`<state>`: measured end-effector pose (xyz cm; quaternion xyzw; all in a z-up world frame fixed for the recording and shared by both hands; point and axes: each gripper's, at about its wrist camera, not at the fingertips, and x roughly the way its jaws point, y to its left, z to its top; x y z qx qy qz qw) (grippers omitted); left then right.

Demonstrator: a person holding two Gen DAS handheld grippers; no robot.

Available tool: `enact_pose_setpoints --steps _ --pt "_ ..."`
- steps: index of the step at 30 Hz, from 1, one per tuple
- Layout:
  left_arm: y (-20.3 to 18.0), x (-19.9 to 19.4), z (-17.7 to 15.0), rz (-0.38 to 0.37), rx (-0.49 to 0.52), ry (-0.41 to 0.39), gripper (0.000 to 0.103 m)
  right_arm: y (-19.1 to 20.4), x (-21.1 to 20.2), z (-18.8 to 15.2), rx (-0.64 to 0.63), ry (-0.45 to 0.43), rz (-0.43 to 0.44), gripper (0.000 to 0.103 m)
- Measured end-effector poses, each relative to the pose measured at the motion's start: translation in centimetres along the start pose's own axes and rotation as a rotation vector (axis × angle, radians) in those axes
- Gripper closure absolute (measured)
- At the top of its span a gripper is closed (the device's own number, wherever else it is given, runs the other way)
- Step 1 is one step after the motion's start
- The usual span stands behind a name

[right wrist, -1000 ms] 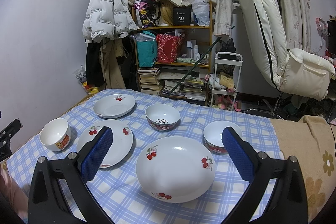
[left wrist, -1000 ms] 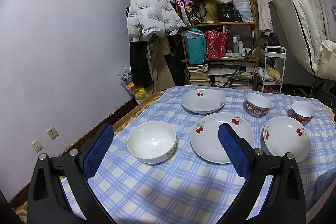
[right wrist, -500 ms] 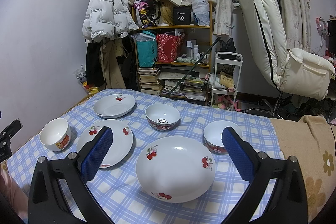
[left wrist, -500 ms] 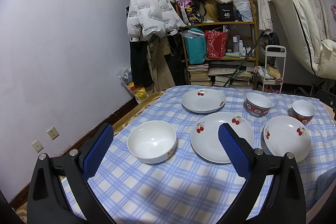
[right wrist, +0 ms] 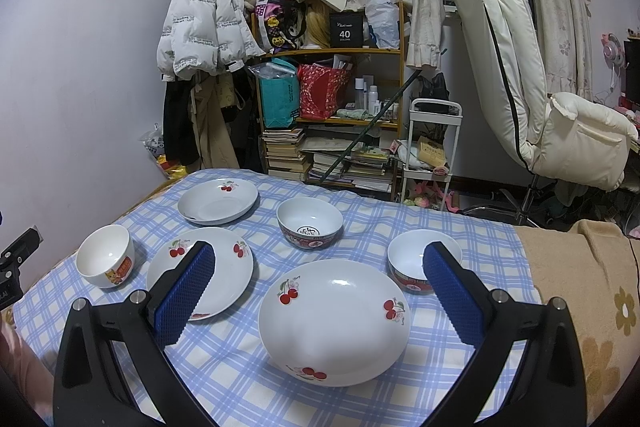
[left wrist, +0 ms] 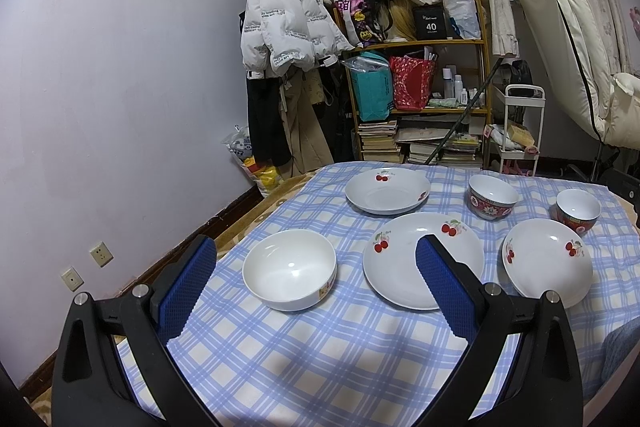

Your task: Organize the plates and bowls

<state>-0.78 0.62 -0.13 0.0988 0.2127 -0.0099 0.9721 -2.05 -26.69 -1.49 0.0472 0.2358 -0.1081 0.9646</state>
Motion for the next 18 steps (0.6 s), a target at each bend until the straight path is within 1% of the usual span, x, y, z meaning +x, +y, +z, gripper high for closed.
enact_pose_setpoints --steps 5,10,14,18 --pt "0.1 0.2 -0.5 0.008 0.011 0.012 0.004 0.1 -0.1 0.0 0.0 -0.007 0.004 0.0" --pt "-0.4 0.8 -0.8 0.001 0.032 0.023 0.004 0.4 0.0 0.1 -0.009 -0.007 0.012 0.0" --pt "-0.6 1.1 -0.5 -0.006 0.035 0.033 0.004 0.5 0.5 0.4 0.005 -0.004 0.058 0.0" --pt "-0.9 1.5 0.4 -0.008 0.042 0.042 0.004 1.3 1.1 0.6 -0.031 0.003 0.049 0.0"
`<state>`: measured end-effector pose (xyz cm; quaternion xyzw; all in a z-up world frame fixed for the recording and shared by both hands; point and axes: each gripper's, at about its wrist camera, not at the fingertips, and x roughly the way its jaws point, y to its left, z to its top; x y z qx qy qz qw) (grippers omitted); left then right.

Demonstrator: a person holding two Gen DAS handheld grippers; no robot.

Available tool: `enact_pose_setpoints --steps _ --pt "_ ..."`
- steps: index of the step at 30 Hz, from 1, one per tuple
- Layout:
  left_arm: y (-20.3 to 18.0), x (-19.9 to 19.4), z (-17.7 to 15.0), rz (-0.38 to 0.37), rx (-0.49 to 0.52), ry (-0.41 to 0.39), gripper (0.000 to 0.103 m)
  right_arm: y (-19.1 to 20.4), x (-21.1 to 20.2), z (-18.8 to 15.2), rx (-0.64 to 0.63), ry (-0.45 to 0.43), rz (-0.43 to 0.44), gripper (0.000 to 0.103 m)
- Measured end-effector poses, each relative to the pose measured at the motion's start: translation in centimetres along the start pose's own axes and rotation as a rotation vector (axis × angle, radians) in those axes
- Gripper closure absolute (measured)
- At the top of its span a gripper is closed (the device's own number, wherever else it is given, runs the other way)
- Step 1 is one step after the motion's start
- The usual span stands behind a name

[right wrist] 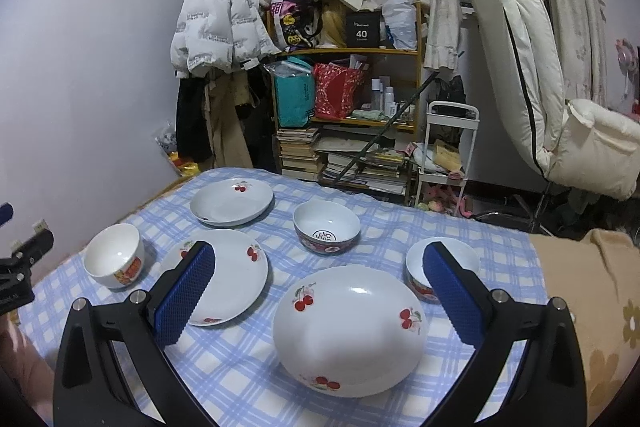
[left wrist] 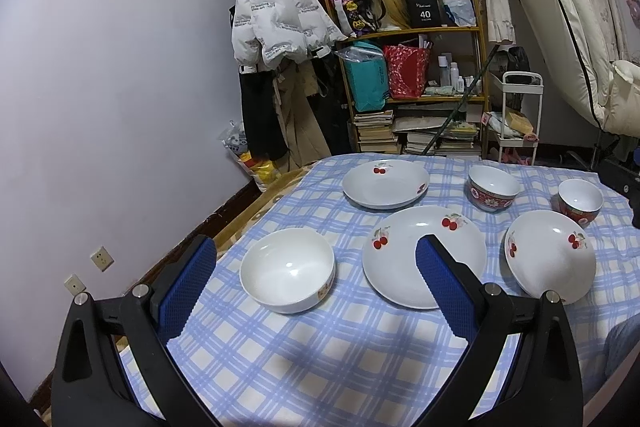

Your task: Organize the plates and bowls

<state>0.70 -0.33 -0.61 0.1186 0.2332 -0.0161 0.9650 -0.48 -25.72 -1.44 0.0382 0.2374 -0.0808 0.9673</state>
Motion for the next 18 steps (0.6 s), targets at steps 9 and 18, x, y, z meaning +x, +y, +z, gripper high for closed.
enact_pose_setpoints --steps 9,18 --pt "0.3 2.4 2.8 -0.012 -0.018 0.056 0.005 2.2 1.6 1.6 -0.094 -0.026 0.03 0.0" --pt "-0.1 6.4 5.8 -0.006 -0.023 0.151 0.005 3.4 4.8 3.9 -0.086 -0.011 0.053 0.0"
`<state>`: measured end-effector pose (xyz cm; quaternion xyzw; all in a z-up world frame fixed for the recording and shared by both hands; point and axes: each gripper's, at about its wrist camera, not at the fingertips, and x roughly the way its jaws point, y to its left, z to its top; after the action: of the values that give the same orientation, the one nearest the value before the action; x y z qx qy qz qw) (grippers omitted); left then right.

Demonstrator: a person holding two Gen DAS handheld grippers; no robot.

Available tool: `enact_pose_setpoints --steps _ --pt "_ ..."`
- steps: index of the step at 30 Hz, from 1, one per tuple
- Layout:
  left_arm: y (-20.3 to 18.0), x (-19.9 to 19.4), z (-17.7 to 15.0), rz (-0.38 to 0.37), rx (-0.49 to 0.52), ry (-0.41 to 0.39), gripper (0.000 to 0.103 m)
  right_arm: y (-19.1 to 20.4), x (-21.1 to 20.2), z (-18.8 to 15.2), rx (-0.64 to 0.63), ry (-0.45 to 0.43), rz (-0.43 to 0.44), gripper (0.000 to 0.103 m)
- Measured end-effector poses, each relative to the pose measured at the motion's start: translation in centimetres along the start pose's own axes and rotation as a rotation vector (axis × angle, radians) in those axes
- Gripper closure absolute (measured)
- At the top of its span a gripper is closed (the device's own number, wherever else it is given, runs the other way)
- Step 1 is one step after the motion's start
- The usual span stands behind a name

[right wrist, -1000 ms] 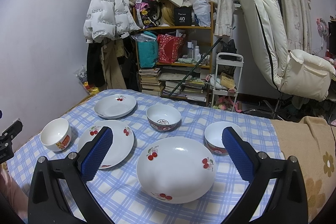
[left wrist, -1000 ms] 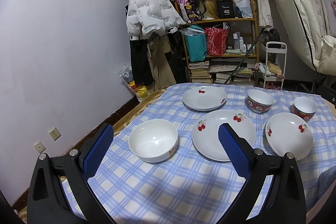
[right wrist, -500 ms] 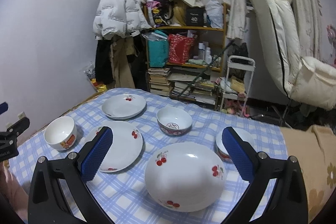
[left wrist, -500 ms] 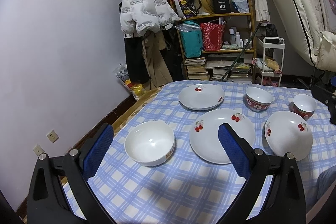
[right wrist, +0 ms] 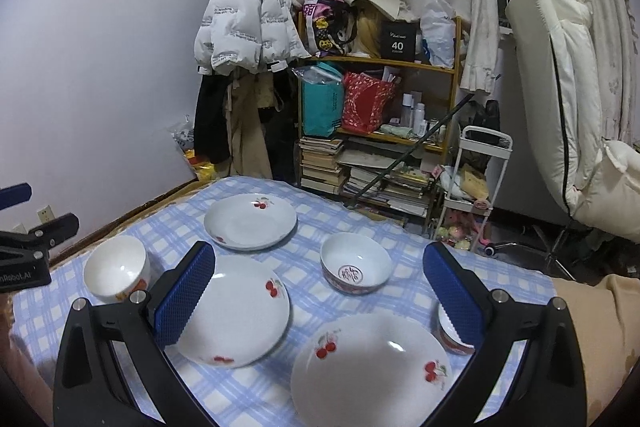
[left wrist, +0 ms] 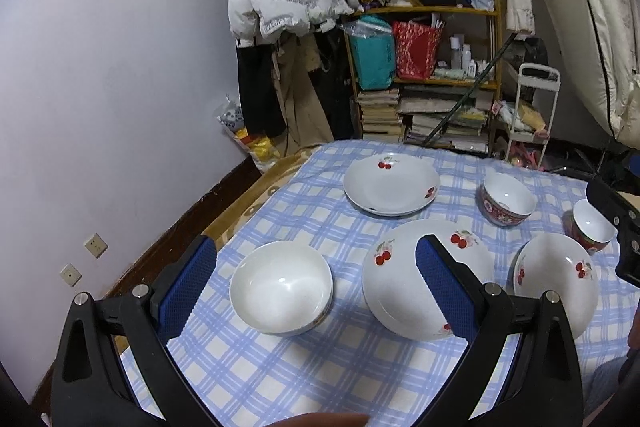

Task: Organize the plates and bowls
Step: 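Lower the left tool onto the large cherry plate rim while the right tool grips its rim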

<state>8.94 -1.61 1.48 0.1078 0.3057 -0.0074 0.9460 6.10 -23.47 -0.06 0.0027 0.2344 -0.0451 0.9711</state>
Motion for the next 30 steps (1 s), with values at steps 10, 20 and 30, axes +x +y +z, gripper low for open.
enact_pose_setpoints --steps 10,20,30 --pt "-1.3 5.8 -0.7 -0.026 -0.047 0.193 0.004 0.6 5.2 1.8 0.035 0.054 0.026 0.0" --pt "-2.4 10.7 -4.6 -0.134 -0.14 0.38 0.005 2.2 10.7 0.5 -0.01 0.165 0.072 0.0" --pt "-3.1 14.1 -6.2 -0.177 -0.216 0.479 0.005 1.8 15.4 -2.8 -0.005 0.31 0.103 0.008"
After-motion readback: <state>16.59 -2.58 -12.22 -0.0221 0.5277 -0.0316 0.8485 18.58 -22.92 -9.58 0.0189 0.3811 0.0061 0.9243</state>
